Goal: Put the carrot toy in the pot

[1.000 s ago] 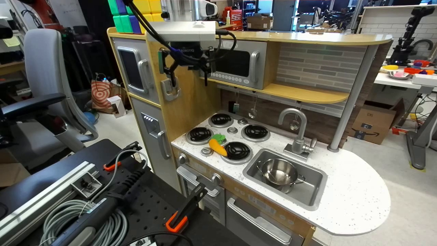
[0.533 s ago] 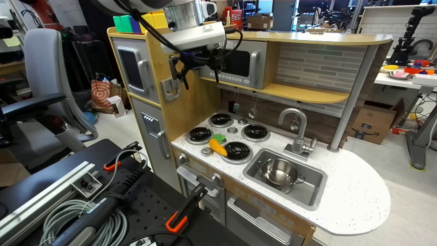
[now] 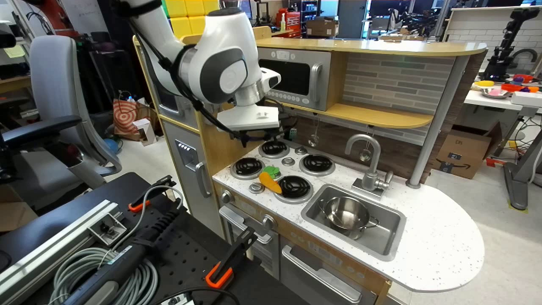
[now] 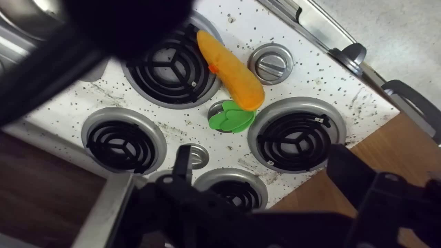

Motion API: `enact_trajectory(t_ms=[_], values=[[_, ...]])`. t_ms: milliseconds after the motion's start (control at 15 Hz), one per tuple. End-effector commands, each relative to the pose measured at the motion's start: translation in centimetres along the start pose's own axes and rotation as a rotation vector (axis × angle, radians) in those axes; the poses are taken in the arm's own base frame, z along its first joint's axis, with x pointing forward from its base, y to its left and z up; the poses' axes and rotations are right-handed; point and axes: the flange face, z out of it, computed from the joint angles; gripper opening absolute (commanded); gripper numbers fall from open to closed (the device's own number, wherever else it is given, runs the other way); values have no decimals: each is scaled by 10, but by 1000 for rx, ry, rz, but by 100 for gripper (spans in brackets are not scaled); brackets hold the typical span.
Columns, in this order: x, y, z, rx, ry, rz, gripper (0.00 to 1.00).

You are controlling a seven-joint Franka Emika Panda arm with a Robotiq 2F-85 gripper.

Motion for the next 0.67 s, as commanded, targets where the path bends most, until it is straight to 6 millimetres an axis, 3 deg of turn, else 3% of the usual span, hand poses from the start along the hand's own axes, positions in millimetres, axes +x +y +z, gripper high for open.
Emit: enact_trajectory(t_ms=[0,333,400,467,600], values=[[19,20,37,-2,-8,61,100],[37,43,66,-13,-128,121,100],[38,47,68,-15,-176,133,100],[27,37,59,11,-115,125,100],[31,45,63,3,-151,134,100]])
